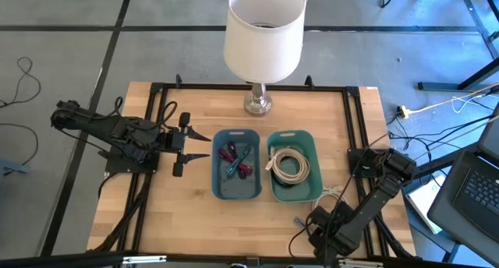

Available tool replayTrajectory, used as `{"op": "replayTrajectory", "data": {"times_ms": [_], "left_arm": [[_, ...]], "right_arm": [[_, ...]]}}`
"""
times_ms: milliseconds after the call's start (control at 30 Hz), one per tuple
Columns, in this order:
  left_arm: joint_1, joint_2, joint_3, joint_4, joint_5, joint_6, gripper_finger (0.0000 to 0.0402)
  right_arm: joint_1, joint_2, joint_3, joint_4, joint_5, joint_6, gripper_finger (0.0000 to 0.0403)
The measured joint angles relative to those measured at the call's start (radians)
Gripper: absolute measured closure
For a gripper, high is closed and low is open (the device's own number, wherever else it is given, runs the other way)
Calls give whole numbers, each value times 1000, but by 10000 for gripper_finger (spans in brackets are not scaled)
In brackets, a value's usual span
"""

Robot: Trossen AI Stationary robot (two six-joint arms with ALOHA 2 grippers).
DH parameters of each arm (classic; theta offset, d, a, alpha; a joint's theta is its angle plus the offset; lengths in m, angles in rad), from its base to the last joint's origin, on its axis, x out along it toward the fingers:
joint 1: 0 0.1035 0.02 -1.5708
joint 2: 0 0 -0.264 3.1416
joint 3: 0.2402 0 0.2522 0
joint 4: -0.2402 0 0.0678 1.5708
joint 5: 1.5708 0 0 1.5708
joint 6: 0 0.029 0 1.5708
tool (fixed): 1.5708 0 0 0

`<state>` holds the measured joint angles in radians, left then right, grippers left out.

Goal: Pick and place items into bin
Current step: Put the white HDMI cable into the green bin

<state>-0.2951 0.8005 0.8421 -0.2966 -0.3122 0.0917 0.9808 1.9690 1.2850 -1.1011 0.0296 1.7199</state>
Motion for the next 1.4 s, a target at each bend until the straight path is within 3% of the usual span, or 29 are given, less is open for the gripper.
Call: {"op": "replayTrajectory", "data": {"times_ms": [100,233,600,1000,1233,1400], "left_arm": [[0,0,0,0,0,0,197],[0,0,0,0,0,0,197],[0,0,0,0,0,0,197],[0,0,0,0,0,0,197],[0,0,0,0,0,0,197],[0,0,0,0,0,-1,197]], "right_arm": [[-10,0,0,-8,0,-12,137],[-10,0,0,-7,0,-14,178],[-10,-1,0,-3,-1,34,388],[-9,0,31,-54,-53,83,402],[-4,0,210,-312,-49,105,402],[10,0,360,-468,26,117,402]]}}
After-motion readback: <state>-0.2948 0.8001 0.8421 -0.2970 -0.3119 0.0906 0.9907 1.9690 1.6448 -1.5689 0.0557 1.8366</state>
